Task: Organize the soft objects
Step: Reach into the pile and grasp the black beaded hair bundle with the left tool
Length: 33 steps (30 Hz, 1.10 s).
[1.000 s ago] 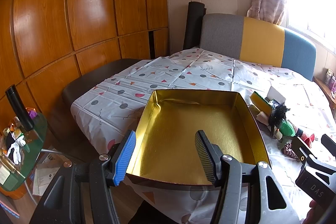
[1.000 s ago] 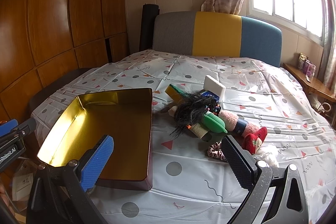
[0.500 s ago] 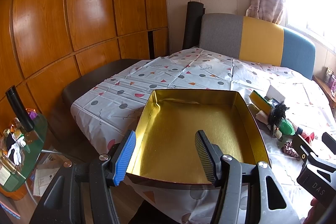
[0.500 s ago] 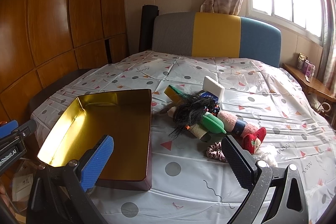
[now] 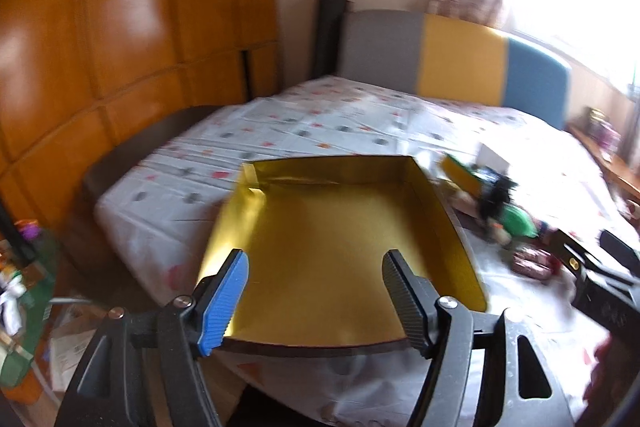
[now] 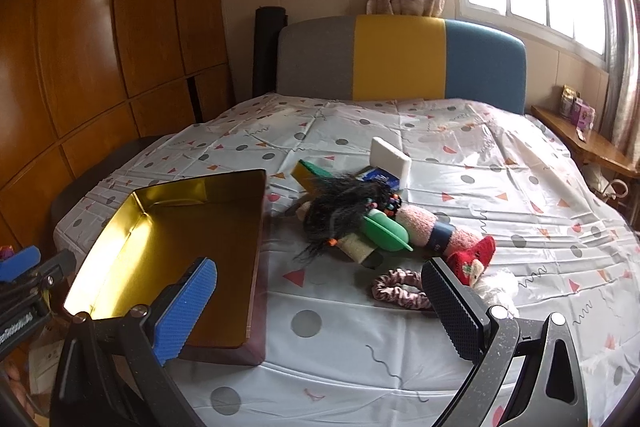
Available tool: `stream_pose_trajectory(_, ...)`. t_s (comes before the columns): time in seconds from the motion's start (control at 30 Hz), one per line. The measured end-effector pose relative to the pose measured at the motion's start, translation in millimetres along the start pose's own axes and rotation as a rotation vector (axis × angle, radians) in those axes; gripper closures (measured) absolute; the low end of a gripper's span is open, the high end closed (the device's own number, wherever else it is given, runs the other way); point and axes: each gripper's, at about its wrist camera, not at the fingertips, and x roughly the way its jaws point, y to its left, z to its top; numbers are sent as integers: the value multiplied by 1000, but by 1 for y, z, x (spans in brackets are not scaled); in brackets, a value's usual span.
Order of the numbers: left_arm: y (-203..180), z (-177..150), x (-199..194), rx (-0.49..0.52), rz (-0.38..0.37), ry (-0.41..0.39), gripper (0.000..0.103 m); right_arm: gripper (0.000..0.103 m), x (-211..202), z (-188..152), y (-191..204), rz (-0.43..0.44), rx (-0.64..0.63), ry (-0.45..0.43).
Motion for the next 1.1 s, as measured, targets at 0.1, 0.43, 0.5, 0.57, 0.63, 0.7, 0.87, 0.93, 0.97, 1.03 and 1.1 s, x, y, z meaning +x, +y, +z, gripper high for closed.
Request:
stream_pose_trajectory(0.1,-10,7,9,24,-115,43,32,0,7,5,-28,8,45,35)
stream_pose_trajectory(0.43,-71,50,58,148,-247,145,30,0,32,12,-132,-49,191,106)
stream_pose_trajectory(0.5,-90,58,70,205,-287,166,30,0,33,9,-145,-51,233,106)
stream_pose_trajectory(0.57,-111,67,83,252,-324,188,30,0,35,7,-153,-41,260,117)
stream_pose_trajectory(0.63,-134,79,96,300,-351,200,31,0,35,8,-156,-30,266,118)
stream_pose_trajectory(0.7,-156,91,106,340,-369,190,32,0,32,10,-158,-25,276,112)
stream_pose_trajectory(0.87,-220,111,141,483,-403,221,40,0,24,13,-169,-13,319,95)
stream_pose_trajectory(0.93,-241,112,163,545,-394,255,44,0,22,14,-173,-14,331,90)
stream_pose_trajectory(0.97,-248,112,172,565,-389,273,48,0,20,15,-175,-16,338,86)
stream_pose_trajectory(1.03,-263,109,193,613,-384,317,54,0,18,16,-180,-16,352,76)
stream_pose_trajectory(1.1,-273,104,206,652,-372,340,55,0,17,17,-184,-15,368,71)
